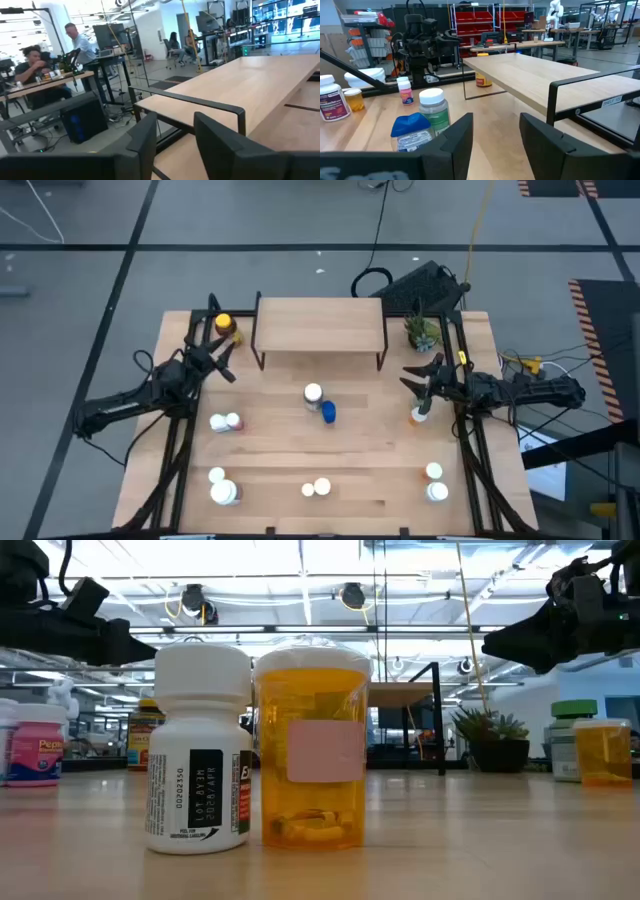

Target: Pick and place medicine bottles onto shelf by color

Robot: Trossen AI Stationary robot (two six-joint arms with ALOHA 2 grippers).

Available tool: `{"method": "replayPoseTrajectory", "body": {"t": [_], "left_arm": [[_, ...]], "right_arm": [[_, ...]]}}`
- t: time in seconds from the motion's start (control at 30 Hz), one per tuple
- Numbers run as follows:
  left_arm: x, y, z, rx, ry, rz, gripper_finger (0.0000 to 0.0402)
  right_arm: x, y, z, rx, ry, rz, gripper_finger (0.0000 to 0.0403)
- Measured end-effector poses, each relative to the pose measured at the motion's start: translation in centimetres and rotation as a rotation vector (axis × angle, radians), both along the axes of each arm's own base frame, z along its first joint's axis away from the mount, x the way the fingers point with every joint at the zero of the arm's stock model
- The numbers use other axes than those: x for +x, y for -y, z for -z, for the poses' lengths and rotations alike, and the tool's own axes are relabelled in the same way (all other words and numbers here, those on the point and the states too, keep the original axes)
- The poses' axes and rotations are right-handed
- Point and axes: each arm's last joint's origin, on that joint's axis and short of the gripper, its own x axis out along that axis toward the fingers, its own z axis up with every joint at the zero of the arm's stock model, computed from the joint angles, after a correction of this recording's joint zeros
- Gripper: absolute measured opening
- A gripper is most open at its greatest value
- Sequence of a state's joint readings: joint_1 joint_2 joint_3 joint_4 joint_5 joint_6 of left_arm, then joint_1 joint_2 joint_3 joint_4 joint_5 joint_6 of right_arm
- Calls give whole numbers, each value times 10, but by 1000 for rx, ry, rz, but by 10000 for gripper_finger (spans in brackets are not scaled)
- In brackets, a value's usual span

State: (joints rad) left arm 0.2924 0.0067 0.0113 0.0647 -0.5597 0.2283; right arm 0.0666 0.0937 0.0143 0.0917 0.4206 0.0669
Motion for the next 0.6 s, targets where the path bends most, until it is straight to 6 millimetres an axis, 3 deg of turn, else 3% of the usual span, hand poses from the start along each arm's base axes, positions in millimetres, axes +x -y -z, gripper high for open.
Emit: {"method": "replayPoseTrajectory", "body": {"t": [0.23,0.43,0.6], "left_arm": [[0,0,0,-1,0,-19,184],[-1,0,0,-17,20,-23,196],[-9,-4,-8,-140,129,-230,196]], "right_arm": [[0,0,0,0,0,0,157],[0,0,-1,-21,-2,1,157],[0,-1,-7,-38,56,-23,158]]}}
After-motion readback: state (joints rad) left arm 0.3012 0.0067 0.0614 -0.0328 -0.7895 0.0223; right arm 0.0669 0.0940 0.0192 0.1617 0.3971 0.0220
